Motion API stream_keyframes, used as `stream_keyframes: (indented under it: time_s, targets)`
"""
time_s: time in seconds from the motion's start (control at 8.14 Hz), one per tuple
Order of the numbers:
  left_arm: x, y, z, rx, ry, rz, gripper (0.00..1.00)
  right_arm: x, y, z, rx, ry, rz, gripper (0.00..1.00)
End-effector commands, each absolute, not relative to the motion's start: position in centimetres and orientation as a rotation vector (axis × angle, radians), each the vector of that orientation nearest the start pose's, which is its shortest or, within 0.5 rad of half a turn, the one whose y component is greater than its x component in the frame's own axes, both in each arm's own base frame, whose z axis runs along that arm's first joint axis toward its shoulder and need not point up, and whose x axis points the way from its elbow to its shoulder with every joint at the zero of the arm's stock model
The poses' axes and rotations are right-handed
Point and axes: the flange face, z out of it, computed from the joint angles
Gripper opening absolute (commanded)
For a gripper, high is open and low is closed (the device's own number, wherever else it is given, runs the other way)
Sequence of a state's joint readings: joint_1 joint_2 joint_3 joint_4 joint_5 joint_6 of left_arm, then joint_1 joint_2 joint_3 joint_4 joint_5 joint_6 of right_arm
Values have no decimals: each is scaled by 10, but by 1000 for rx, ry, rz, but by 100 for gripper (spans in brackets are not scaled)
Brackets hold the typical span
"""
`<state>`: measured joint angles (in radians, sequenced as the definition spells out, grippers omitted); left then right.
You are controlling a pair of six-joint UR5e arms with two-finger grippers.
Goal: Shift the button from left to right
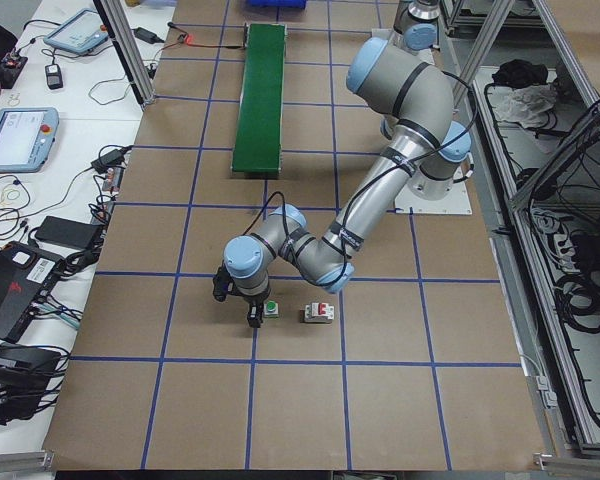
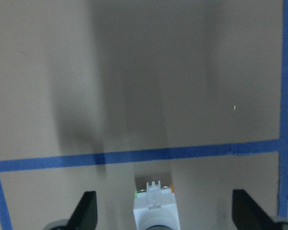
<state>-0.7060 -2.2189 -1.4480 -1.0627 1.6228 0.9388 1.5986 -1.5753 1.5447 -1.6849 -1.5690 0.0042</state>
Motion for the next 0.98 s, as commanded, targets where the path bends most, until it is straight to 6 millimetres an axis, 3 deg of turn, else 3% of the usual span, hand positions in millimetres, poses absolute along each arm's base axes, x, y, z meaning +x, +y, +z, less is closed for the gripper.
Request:
stream_keyframes:
  time_s: [0.0,0.25,0.49,0.86]
  targets:
    - [450,-543,201,108,3092,126,85,147,-501,510,-38,3133,-195,100]
    - [464,-530,197,87,3098,126,82,146,-496,511,-38,3135,-166,100]
    - [465,-529,197,70,3101,123,64,146,-496,511,-60,3138,-162,100]
    - [465,-529,198,53,3101,120,55,145,-495,512,-72,3144,-167,100]
